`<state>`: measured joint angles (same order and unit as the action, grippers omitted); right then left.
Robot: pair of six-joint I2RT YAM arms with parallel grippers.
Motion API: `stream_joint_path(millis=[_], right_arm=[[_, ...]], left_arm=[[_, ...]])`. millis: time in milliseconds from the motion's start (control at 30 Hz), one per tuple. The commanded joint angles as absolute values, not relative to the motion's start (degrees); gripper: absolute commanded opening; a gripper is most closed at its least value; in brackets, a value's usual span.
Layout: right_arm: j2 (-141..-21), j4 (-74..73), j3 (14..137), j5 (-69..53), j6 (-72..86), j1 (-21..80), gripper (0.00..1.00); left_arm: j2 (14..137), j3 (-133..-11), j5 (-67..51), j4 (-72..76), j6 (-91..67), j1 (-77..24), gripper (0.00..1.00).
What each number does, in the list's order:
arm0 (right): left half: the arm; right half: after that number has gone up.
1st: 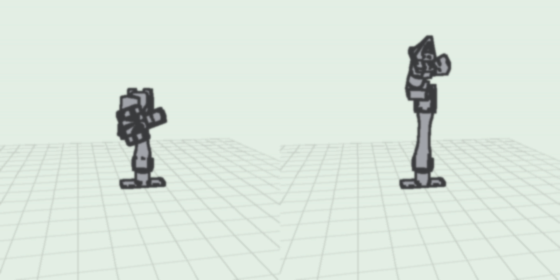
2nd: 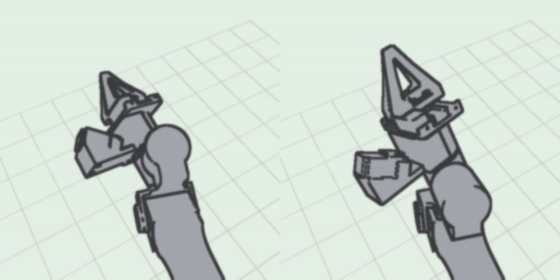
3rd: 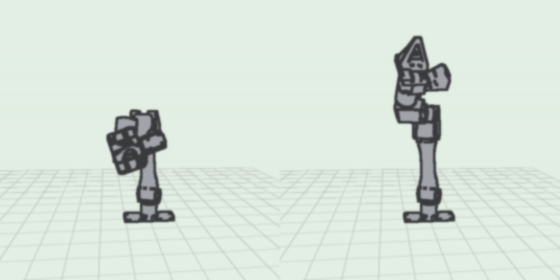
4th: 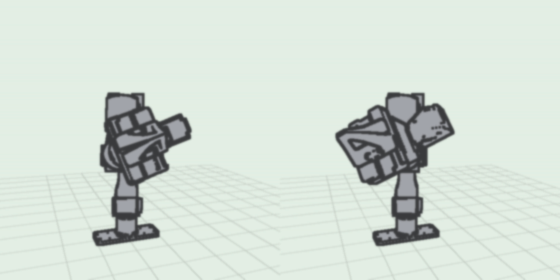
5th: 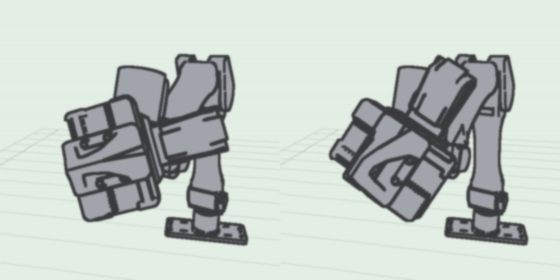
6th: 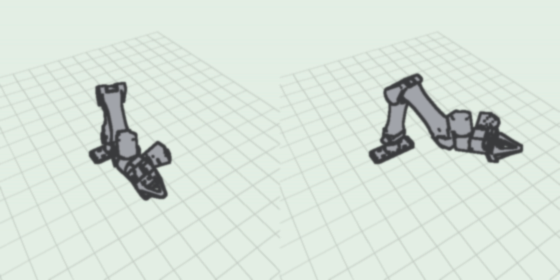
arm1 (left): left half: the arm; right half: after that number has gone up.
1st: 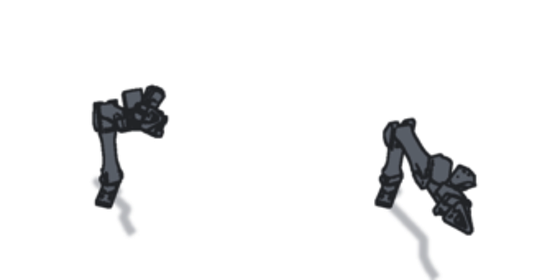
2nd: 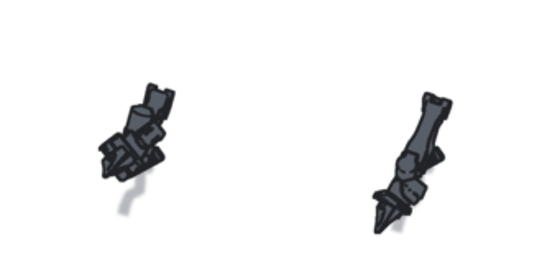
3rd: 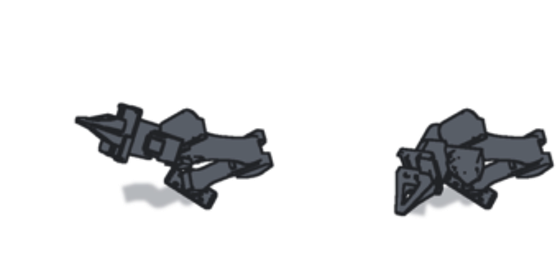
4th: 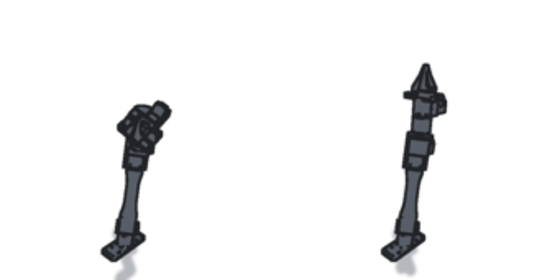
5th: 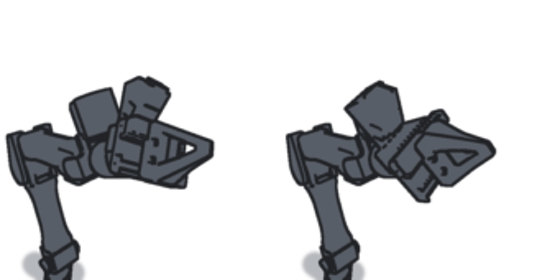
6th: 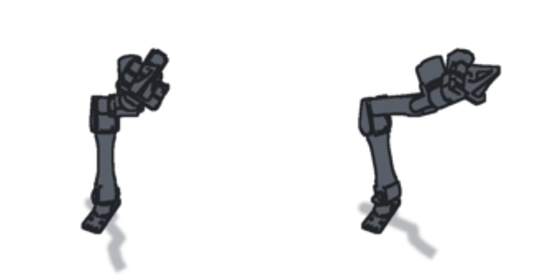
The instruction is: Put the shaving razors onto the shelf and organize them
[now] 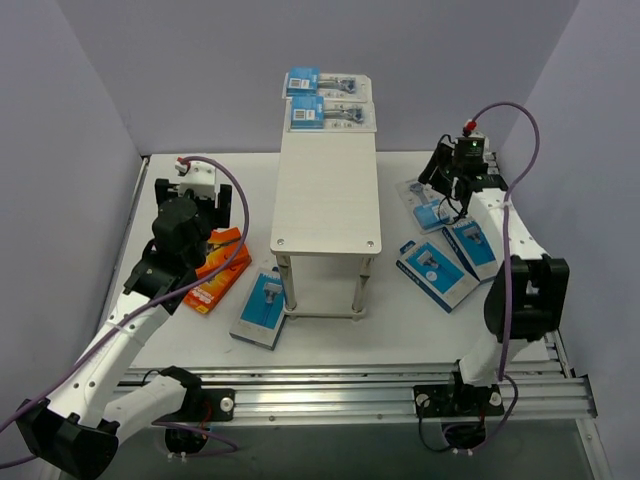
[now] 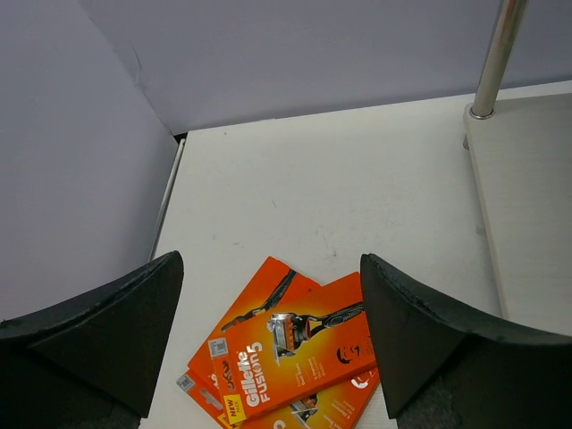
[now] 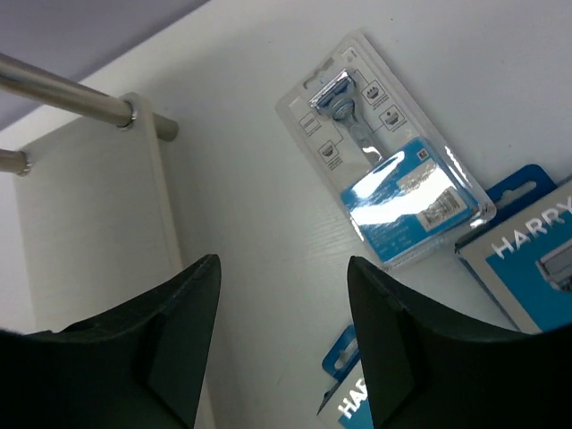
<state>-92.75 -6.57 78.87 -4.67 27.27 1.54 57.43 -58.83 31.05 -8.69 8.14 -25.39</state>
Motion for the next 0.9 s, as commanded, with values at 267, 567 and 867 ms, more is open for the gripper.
stream_joint_path(millis=[267,567,867], right_arm=[[-120.1,-14.8,105.4,2.9,11.0,0.9,0.50],[-130.1,-18.1,113.0,3.0,6.1,0.9,0.43],[-132.6,-17.2,110.7,0.5,3.5,1.6,0.40]], left_arm=[[56.9,-59.9,27.2,-6.2,5.8,-25.3,0.90],[56.9,-60.5,28.3,-6.9,6.7,-27.0,0.90],[56.3,-60.6,28.7,-6.7,7.1,-28.2,0.91]])
